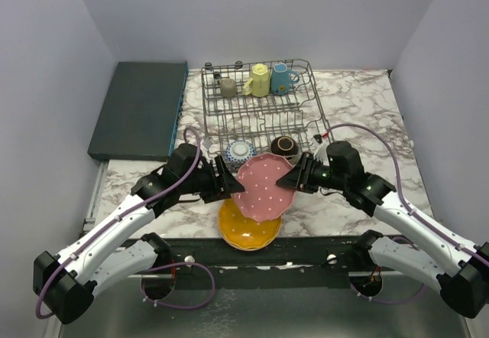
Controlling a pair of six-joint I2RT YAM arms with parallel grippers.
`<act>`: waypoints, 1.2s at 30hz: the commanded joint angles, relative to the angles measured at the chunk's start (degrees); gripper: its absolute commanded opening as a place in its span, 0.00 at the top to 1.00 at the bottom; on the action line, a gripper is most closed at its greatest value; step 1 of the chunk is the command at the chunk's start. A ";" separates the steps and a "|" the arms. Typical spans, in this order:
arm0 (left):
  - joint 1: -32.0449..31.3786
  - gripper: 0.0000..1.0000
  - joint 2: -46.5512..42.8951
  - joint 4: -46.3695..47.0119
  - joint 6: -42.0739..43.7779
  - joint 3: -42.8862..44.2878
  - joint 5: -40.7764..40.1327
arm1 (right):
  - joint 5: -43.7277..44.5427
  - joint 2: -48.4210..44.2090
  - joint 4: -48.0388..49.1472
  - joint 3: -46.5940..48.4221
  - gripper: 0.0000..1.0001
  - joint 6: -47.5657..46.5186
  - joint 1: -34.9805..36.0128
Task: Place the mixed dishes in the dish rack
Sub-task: Insert the plate into the dish rack.
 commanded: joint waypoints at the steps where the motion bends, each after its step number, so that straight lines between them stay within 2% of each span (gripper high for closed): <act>1: 0.04 0.34 1.72 -1.32 4.95 4.97 -1.75 | 2.97 -0.29 0.22 6.57 1.00 -2.07 0.24; 7: 0.09 0.25 3.67 -6.16 9.92 10.35 -6.70 | 7.18 1.77 -3.91 12.50 1.00 -6.01 0.20; 14: 0.16 0.21 5.36 -7.99 13.88 13.58 -9.97 | 11.84 5.13 -7.74 19.07 1.00 -10.70 0.19; 18: 0.18 0.15 4.71 -8.06 16.56 14.84 -11.44 | 14.77 7.54 -9.81 23.69 1.00 -13.54 0.12; 21: 0.19 0.05 4.46 -8.17 18.48 16.38 -12.03 | 17.01 9.96 -11.39 28.19 1.00 -16.04 0.10; 22: 0.21 0.01 4.11 -8.34 21.30 17.64 -13.45 | 20.17 13.46 -13.53 34.05 1.00 -19.45 -0.07; 29: 0.23 0.01 2.03 -8.43 24.58 16.01 -17.89 | 25.92 18.73 -16.32 43.80 1.00 -24.89 -1.93; 36: 0.23 0.01 -0.29 -7.38 26.88 14.17 -17.64 | 28.65 23.53 -17.27 50.83 1.00 -28.98 -4.97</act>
